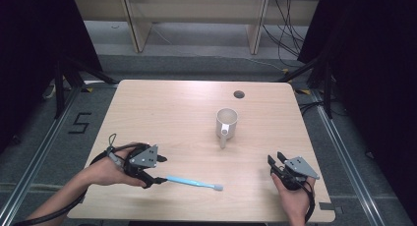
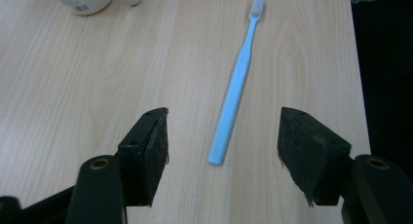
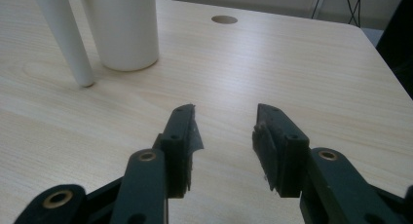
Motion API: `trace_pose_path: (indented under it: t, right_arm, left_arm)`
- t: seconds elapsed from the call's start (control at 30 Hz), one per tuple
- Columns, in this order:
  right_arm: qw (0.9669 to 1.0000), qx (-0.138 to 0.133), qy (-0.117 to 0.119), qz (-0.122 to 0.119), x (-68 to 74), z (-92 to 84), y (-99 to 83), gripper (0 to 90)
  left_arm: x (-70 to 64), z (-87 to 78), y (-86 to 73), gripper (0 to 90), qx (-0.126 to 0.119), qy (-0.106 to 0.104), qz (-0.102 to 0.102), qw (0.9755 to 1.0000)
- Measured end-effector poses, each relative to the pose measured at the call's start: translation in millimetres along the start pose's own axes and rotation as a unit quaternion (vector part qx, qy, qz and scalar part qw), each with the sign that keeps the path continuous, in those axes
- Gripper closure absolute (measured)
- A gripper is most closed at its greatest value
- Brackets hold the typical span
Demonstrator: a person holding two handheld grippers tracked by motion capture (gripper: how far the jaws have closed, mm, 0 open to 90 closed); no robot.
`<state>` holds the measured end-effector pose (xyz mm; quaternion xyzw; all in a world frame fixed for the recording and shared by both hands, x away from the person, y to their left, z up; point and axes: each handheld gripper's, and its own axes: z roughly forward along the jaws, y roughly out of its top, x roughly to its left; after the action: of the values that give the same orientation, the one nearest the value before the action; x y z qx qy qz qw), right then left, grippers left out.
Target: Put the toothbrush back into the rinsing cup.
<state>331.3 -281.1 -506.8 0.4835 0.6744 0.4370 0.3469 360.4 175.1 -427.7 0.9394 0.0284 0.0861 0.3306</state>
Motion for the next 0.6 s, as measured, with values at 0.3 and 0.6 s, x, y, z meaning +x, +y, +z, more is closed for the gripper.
trace_pose_path:
  t: [0.3, 0.6]
  right_arm:
    - [0.9998, 0.008, 0.009, 0.013, 1.2, -1.9, 1.1, 59.3]
    - [1.0000, -0.005, 0.003, 0.007, -0.1, -2.1, 1.6, 59.3]
  left_arm:
    - [-0.9, 10.7, 11.1, 38.5, 0.041, -0.016, 0.006, 0.9990]
    - [2.9, 21.3, 20.3, 42.9, 0.096, -0.031, 0.032, 0.9944]
